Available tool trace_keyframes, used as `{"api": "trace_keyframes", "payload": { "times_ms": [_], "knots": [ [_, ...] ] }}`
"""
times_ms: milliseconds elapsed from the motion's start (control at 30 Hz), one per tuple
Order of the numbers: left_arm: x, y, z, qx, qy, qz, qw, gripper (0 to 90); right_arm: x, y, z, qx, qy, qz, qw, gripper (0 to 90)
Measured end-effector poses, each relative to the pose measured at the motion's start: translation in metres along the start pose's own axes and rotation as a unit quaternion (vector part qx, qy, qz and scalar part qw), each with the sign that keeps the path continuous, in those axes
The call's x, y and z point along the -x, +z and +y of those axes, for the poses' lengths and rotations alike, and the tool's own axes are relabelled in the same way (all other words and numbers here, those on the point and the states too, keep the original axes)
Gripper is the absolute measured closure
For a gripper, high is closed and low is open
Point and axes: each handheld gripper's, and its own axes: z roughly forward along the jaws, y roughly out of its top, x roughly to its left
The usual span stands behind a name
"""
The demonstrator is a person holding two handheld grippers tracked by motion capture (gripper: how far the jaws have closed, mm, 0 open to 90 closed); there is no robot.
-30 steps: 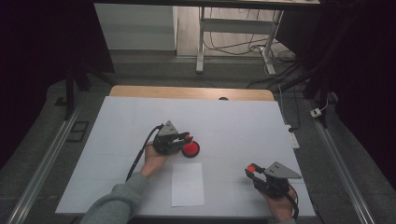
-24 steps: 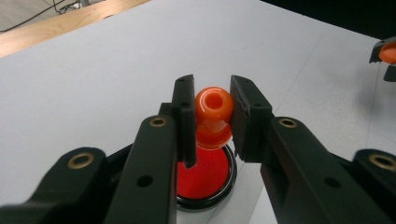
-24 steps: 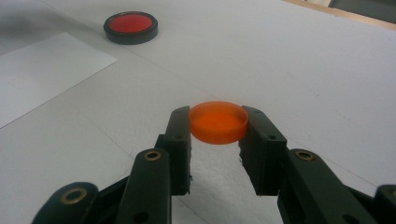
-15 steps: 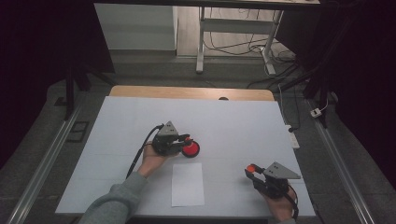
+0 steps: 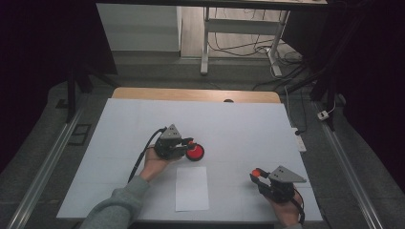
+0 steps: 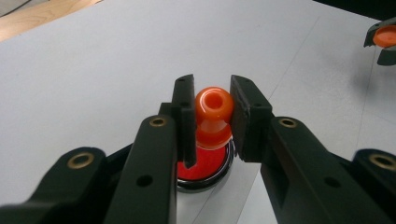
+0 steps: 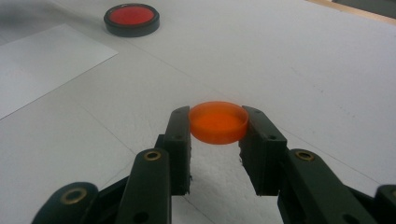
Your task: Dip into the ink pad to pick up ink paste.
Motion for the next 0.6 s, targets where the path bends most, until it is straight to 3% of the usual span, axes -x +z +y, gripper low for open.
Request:
{"api": "trace_keyframes", "payload": {
  "times_ms": [600],
  "knots": [
    [0.0002,-0.0011,-0.0016,-0.006,0.002,0.001,1.0000,72.3,-0.0001,0.0011,-0.0003,-0.003,-0.001,0.001,1.0000,64.4]
  ]
}}
